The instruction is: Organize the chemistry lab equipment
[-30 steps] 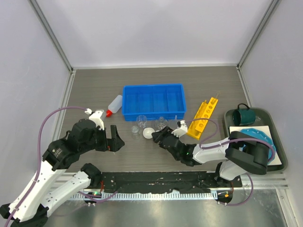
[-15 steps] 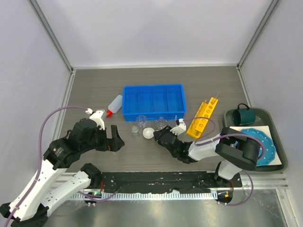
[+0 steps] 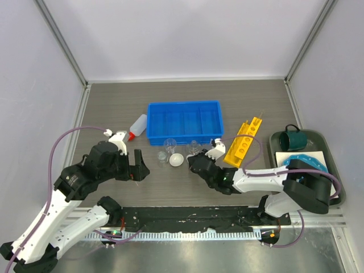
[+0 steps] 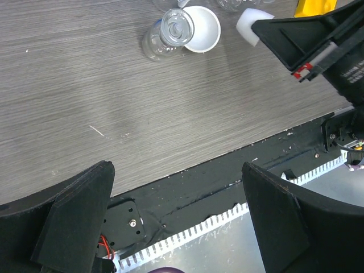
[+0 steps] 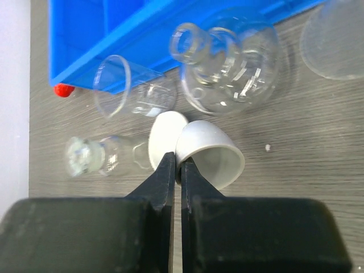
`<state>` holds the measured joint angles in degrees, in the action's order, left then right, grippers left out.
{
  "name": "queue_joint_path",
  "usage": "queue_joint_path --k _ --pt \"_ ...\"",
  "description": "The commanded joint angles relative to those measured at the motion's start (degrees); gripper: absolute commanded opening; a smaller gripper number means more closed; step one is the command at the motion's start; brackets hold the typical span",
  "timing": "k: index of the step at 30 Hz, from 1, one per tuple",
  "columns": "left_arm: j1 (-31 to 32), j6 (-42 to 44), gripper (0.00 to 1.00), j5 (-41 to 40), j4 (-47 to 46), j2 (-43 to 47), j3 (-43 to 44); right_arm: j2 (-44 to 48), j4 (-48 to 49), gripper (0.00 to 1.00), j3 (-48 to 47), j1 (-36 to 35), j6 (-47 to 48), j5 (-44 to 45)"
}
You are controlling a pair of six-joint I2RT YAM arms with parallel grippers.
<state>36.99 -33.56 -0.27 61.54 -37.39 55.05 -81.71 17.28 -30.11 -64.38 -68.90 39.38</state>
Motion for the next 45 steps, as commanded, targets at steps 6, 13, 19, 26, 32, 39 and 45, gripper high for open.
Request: queue_joint_path --k 6,13,19,26,32,39,45 --pt "-0.3 1.0 1.0 -0.4 -1.5 -0.1 1.5 7.4 -33.6 0.01 -19.4 -2.9 16.1 0.1" --pt "-0.3 0.5 1.0 0.1 -1.4 0.3 1.6 0.3 -52.3 0.01 -41.8 -0.9 32.4 4.2" --pt "-0.3 0.8 1.0 -0.1 0.6 0.3 2.3 -9.7 -55.9 0.01 -53.8 10.9 42.2 1.6" --pt "-0.3 1.8 1.0 2.2 1.4 -0.2 2.8 -23.9 -59.7 0.01 -69.2 27.6 45.9 -13.5" --pt "-0.3 2.7 1.0 4.5 -0.1 -0.1 1.6 -35.0 -67.5 0.01 -84.8 34.3 47.6 -21.4" --pt "-0.3 2.5 1.0 3.9 0.2 -1.3 2.0 -46.2 -70.5 0.01 -93.1 37.1 47.0 -29.4" --pt "-0.3 2.3 1.0 2.6 0.6 -1.6 2.2 -49.2 -70.8 0.01 -92.1 37.3 47.3 -28.7"
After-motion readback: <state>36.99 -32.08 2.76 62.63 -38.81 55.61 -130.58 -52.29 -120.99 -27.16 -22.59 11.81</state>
